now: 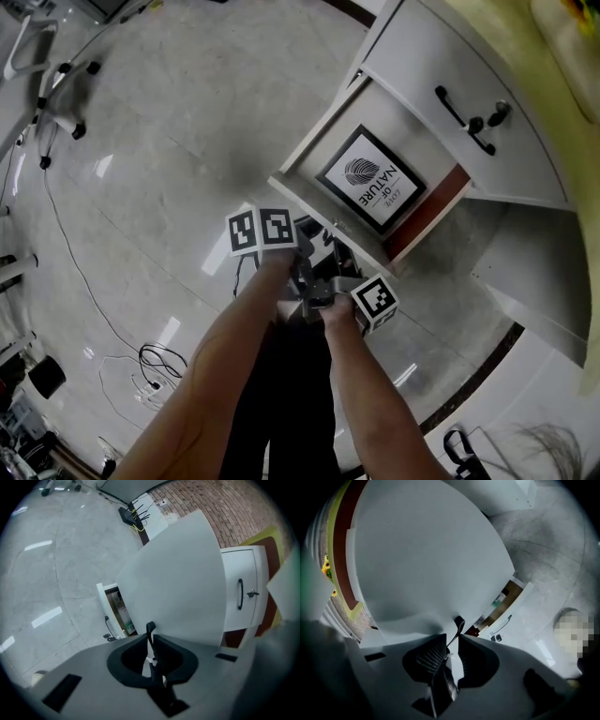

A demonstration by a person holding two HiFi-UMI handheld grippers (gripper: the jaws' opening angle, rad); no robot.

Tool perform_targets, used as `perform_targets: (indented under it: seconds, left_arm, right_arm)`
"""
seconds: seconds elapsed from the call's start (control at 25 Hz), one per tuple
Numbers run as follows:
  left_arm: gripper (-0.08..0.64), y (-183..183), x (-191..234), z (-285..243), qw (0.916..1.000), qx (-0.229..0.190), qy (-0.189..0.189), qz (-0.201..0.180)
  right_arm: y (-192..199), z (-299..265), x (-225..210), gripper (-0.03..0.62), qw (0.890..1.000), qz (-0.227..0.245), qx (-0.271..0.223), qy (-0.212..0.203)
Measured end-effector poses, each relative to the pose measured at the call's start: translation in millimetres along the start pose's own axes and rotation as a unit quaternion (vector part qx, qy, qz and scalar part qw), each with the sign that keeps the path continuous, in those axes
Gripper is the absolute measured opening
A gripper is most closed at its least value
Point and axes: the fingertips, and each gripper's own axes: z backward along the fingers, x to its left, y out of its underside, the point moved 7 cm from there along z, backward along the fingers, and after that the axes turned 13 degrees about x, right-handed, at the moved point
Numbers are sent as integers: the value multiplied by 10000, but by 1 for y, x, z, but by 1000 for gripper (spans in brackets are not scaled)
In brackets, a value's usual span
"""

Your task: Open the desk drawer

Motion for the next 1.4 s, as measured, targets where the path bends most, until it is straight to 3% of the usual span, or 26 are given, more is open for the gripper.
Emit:
perform_targets:
  seconds: [0.28, 0.52, 0.84, 0.96, 1.4]
  left_arm:
    - [38, 5, 11, -5, 9999, -27, 122, 62]
    - [38, 24, 8, 7, 9999, 143, -59, 11]
    - [12, 56, -29, 62, 9967, 188, -55, -787]
    - [11, 60, -47, 81, 9964, 75, 102, -839]
    - [11, 73, -130, 134, 9871, 80, 362, -1560]
  right_arm:
    - [-2, -4, -9, 75, 9998, 74, 190, 41]
    - [8, 7, 2, 75, 9983, 290, 443, 259]
    - [34, 39, 52, 37, 9924, 663, 981, 337]
    - [36, 49, 75, 23, 9902, 803, 1114, 254]
    - [31, 86, 172, 14, 9869, 1209, 1048, -213]
